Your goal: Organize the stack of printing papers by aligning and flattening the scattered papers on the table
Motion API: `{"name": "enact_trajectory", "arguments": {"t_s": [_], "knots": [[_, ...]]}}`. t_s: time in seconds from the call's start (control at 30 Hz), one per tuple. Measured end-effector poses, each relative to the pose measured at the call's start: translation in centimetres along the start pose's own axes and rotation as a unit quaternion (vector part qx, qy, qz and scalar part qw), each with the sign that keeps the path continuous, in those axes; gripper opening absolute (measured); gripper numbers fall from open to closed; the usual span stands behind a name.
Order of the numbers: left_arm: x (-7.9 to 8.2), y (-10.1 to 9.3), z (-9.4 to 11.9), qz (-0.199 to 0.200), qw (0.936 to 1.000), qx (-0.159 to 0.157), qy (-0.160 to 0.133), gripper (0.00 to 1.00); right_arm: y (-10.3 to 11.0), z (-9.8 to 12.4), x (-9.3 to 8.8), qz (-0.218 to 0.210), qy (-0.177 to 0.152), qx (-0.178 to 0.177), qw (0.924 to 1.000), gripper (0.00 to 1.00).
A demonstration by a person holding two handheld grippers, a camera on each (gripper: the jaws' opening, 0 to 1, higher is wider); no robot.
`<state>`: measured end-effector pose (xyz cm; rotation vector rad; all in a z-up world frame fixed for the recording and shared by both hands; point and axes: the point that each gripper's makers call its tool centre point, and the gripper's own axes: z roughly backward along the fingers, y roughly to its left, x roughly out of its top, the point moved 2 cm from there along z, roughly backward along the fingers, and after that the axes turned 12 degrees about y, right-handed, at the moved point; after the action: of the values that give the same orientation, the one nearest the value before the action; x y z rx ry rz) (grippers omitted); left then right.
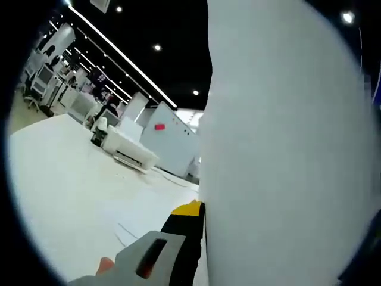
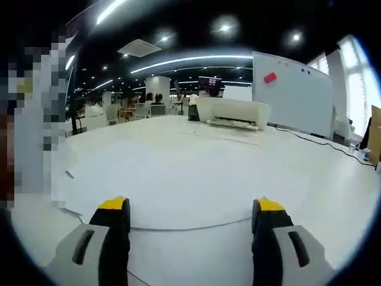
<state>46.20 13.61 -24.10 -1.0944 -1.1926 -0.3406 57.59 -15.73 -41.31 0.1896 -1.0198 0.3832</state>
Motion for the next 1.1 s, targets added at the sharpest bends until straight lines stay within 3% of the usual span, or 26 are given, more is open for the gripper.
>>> {"name": "enact_trajectory", "arguments": {"t_s": [0.6,0.63,0.67,0.8,0.9,1.03,1.1], "knots": [[0.0,0.0,0.2,0.003,1.0000,0.003,0.001,0.06,-1.0,0.1,0.2,-0.005,-0.006,-0.017,0.9998,0.84],[0.0,0.0,0.3,0.005,1.0000,0.003,0.000,0.06,-1.9,0.5,1.1,-0.010,-0.031,-0.030,0.9990,0.84],[0.1,0.1,0.3,0.005,1.0000,0.003,-0.001,0.06,-2.2,0.8,1.4,-0.021,-0.038,-0.028,0.9987,0.84],[0.1,0.0,0.5,0.002,1.0000,0.004,0.001,0.06,-3.4,2.7,3.2,-0.089,-0.123,-0.005,0.9884,0.82],[0.1,0.2,0.6,0.003,1.0000,0.006,0.004,0.06,-2.4,2.1,2.4,-0.074,-0.093,0.004,0.9929,0.82],[0.1,0.4,0.4,0.007,1.0000,0.005,0.002,0.06,-2.3,1.8,1.2,-0.023,-0.061,-0.030,0.9974,0.86],[0.1,0.4,0.3,0.007,1.0000,0.004,0.002,0.06,-2.6,1.9,1.2,-0.022,-0.061,-0.037,0.9972,0.87]]}}
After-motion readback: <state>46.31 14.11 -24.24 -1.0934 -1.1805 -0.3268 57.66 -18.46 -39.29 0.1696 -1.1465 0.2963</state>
